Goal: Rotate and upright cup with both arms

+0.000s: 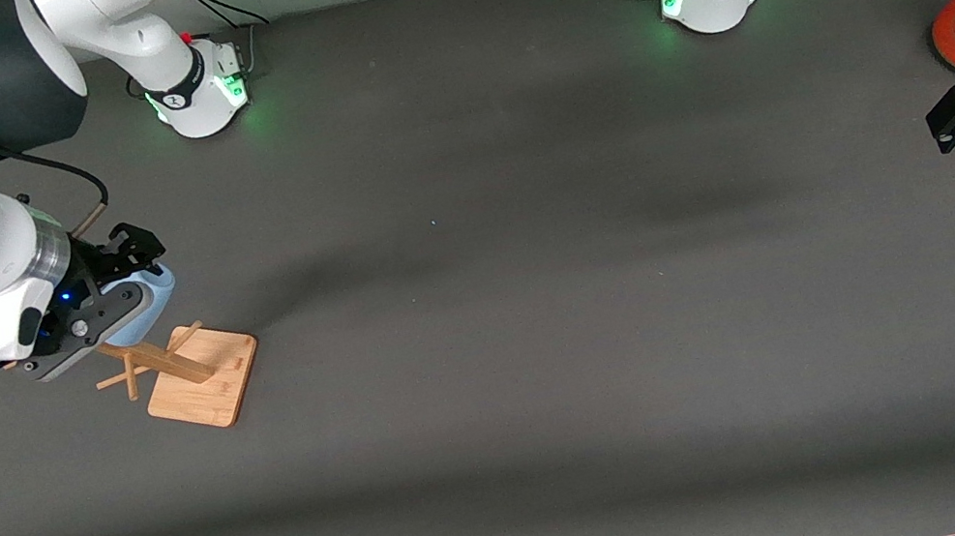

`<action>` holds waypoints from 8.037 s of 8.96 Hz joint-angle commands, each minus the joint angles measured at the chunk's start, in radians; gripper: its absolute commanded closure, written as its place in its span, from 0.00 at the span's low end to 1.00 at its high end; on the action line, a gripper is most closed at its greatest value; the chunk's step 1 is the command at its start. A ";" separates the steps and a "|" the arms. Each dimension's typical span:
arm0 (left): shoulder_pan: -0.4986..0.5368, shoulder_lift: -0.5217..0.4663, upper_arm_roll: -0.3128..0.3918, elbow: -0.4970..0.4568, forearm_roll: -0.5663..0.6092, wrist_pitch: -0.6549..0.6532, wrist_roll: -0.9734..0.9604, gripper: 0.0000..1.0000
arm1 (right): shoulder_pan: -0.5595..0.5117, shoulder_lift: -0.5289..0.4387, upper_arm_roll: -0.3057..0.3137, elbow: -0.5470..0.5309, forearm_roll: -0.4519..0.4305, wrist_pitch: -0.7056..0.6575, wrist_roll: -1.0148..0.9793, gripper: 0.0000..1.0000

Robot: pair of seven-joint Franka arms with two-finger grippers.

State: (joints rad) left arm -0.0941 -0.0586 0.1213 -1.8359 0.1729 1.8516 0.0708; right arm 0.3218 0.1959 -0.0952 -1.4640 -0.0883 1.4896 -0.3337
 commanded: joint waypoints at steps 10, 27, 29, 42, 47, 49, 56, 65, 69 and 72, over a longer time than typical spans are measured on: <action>0.042 -0.061 0.004 0.023 -0.108 -0.139 -0.023 0.00 | 0.053 -0.395 -0.110 -0.513 -0.004 0.327 -0.487 0.00; 0.036 -0.060 0.001 0.014 -0.108 -0.155 -0.017 0.00 | 0.172 -0.458 -0.241 -0.776 0.119 0.672 -1.412 0.00; 0.033 -0.060 0.003 0.014 -0.108 -0.155 -0.017 0.00 | 0.174 -0.432 -0.241 -0.777 0.131 0.693 -1.412 0.01; 0.030 -0.055 0.000 0.007 -0.108 -0.155 -0.013 0.00 | 0.172 -0.411 -0.317 -0.808 0.289 0.700 -1.432 1.00; 0.030 -0.053 0.000 0.007 -0.108 -0.149 -0.013 0.00 | 0.172 -0.415 -0.337 -0.713 0.427 0.565 -1.417 1.00; 0.030 -0.053 0.000 0.009 -0.108 -0.138 -0.013 0.00 | 0.174 -0.418 -0.336 -0.688 0.481 0.522 -1.400 1.00; 0.042 -0.052 0.003 0.012 -0.107 -0.077 -0.019 0.00 | 0.183 -0.357 -0.091 -0.557 0.562 0.560 -0.893 1.00; 0.082 -0.032 0.004 0.007 -0.096 -0.035 -0.014 0.00 | 0.382 0.313 0.115 0.086 0.396 0.625 0.387 1.00; 0.100 -0.029 0.004 0.006 -0.096 -0.037 -0.013 0.00 | 0.516 0.554 0.111 0.135 0.357 0.888 0.843 1.00; 0.099 -0.029 0.004 0.001 -0.096 -0.040 -0.013 0.00 | 0.528 0.683 0.112 0.188 0.358 1.021 1.190 1.00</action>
State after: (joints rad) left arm 0.0012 -0.0796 0.1296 -1.8256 0.0736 1.8033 0.0499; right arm 0.8380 0.8154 0.0239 -1.3362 0.2860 2.4555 0.7074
